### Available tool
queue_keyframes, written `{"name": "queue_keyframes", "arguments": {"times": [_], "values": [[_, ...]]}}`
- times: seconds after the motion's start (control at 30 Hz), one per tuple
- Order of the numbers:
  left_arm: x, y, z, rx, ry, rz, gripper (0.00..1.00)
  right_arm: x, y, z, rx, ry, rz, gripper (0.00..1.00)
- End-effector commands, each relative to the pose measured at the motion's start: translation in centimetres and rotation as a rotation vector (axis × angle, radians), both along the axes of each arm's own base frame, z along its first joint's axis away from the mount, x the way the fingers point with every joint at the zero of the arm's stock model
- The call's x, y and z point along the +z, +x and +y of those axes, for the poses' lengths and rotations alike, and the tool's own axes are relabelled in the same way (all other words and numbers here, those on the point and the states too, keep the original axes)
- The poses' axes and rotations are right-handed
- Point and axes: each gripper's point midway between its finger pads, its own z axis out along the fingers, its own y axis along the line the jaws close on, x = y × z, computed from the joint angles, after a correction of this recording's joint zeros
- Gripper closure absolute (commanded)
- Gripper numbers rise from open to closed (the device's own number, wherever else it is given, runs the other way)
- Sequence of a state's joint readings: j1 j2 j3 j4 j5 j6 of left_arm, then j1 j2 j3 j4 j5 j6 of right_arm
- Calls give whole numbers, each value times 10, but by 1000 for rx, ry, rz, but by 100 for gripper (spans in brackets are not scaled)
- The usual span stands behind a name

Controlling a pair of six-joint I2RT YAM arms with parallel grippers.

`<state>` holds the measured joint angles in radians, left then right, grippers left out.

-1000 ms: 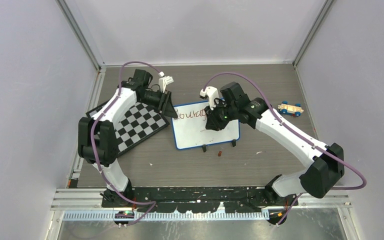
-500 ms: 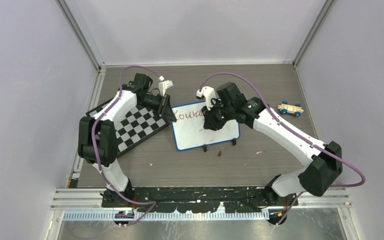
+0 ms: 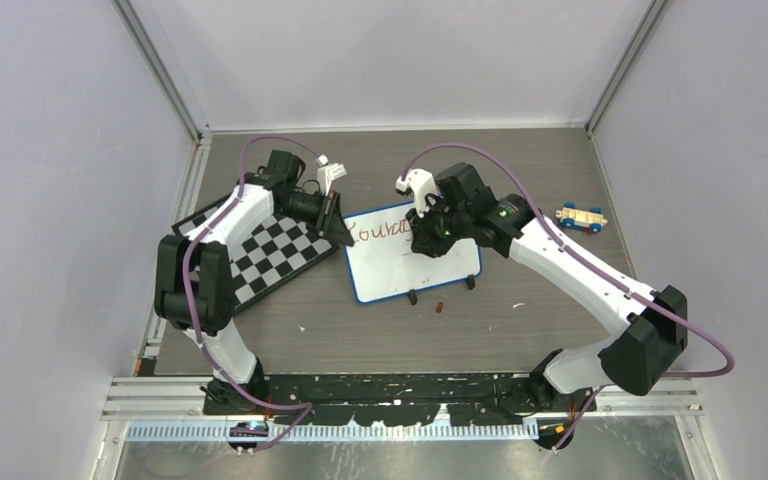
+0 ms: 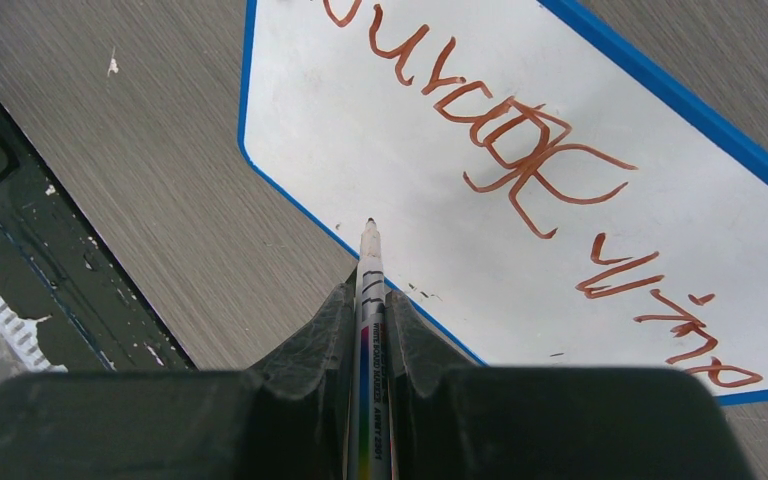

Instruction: Write a sentence on the whiteboard

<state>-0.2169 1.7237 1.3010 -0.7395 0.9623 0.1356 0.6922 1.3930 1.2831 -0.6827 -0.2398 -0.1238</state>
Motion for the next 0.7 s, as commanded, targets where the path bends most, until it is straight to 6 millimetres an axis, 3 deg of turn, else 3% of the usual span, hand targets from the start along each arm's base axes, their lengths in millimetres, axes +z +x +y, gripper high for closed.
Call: {"name": "queue_keyframes", "arguments": {"times": [0.0, 0.27, 0.67], "values": [[17, 1, -3, 8, -23, -53, 89, 29, 0, 0, -11, 61, -67, 100], [13, -4, -6, -9, -4, -59, 92, 21, -10, -12, -16, 58, -42, 100], [7, -9, -11, -37, 17, -67, 95, 13, -12, -12, -14, 52, -18, 100]]}}
